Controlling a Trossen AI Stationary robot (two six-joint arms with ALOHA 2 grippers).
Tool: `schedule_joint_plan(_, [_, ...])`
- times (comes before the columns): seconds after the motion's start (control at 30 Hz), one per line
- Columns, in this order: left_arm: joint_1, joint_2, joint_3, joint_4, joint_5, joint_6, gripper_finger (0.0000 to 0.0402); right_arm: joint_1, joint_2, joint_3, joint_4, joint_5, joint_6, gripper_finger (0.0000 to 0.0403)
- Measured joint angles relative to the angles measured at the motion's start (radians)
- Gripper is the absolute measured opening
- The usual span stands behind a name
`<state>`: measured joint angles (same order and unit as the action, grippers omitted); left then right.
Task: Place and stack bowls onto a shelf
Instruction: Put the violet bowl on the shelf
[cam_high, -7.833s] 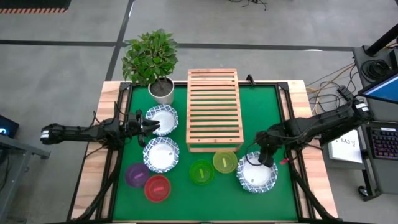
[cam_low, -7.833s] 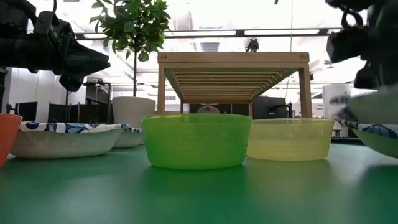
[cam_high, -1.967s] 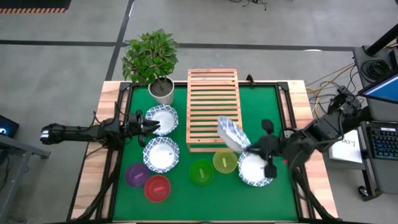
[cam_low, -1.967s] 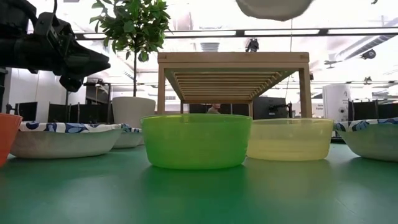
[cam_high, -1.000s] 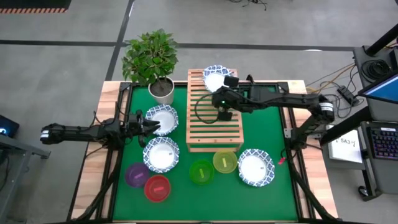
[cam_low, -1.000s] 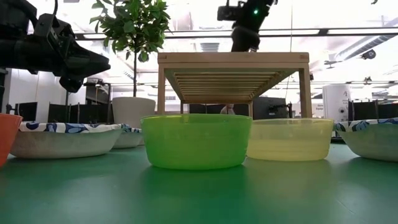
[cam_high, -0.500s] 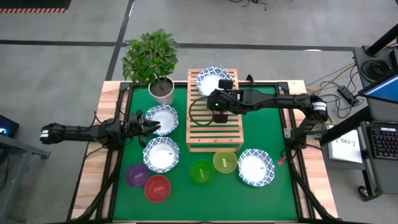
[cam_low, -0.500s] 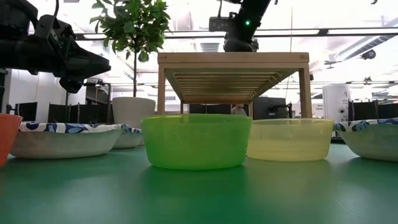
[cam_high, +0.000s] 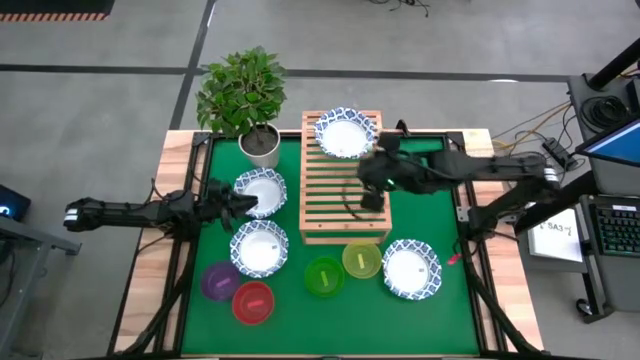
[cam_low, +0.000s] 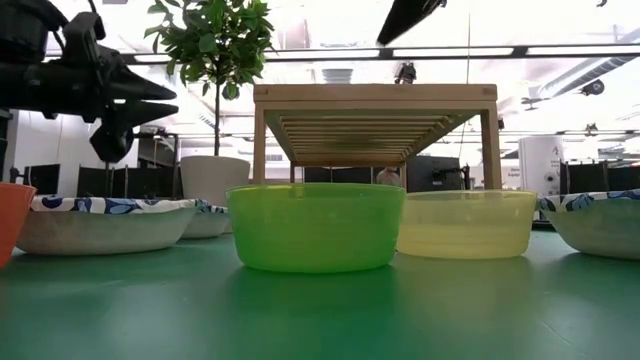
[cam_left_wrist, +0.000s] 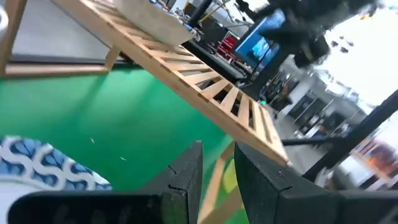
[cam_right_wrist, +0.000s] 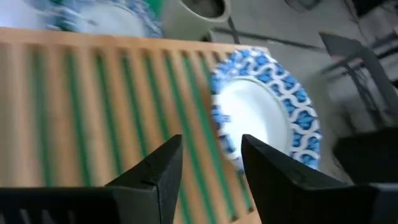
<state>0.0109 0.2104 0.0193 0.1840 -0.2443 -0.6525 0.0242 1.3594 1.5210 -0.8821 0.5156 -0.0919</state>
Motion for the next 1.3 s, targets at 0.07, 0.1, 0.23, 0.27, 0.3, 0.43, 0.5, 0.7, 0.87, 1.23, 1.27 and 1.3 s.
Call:
schedule_joint_plan(0.07, [-0.002,0.000,0.000,0.001,0.020,-0.079,0.0076,0.066,-0.042,-0.031,0.001,0.000,0.046,0.0147])
schedule_joint_plan(0.1, [-0.002,0.000,0.000,0.007,0.045,-0.124,0.0076,0.103,-0.064,-0.054,0.009,0.000,0.069,0.0144])
schedule_joint_plan(0.23, [-0.002,0.001,0.006,0.040,0.156,-0.183,0.0076,0.259,-0.133,-0.176,0.114,0.007,0.152,0.0136])
schedule_joint_plan(0.27, [-0.002,0.004,0.018,0.035,0.167,-0.191,0.0076,0.296,-0.145,-0.211,0.151,0.007,0.158,0.0134])
schedule_joint_plan(0.3, [-0.002,0.007,0.032,0.036,0.181,-0.195,0.0076,0.329,-0.154,-0.246,0.191,0.008,0.164,0.0132])
schedule_joint_plan(0.43, [-0.003,0.028,0.109,0.007,0.203,-0.195,0.0076,0.438,-0.173,-0.362,0.346,0.062,0.170,0.0124])
schedule_joint_plan(0.5, [-0.003,0.044,0.161,-0.056,0.241,-0.195,0.0076,0.478,-0.176,-0.403,0.381,0.107,0.175,0.0120])
schedule_joint_plan(0.7, [-0.029,0.137,0.357,-0.306,0.341,-0.221,0.0076,0.537,-0.175,-0.499,0.401,0.152,0.298,0.0106])
schedule_joint_plan(0.87, [-0.061,0.273,0.586,-0.668,0.342,-0.261,0.0076,0.547,-0.174,-0.550,0.401,0.166,0.405,0.0093])
schedule_joint_plan(1.23, [-0.146,0.627,0.871,-1.474,0.372,-0.362,0.0076,0.547,-0.174,-0.589,0.447,0.169,0.395,0.0072])
schedule_joint_plan(1.27, [-0.163,0.647,0.864,-1.475,0.397,-0.361,0.0076,0.547,-0.174,-0.589,0.447,0.169,0.392,0.0071])
schedule_joint_plan(1.3, [-0.181,0.667,0.854,-1.474,0.428,-0.362,0.0076,0.547,-0.174,-0.589,0.447,0.169,0.388,0.0070])
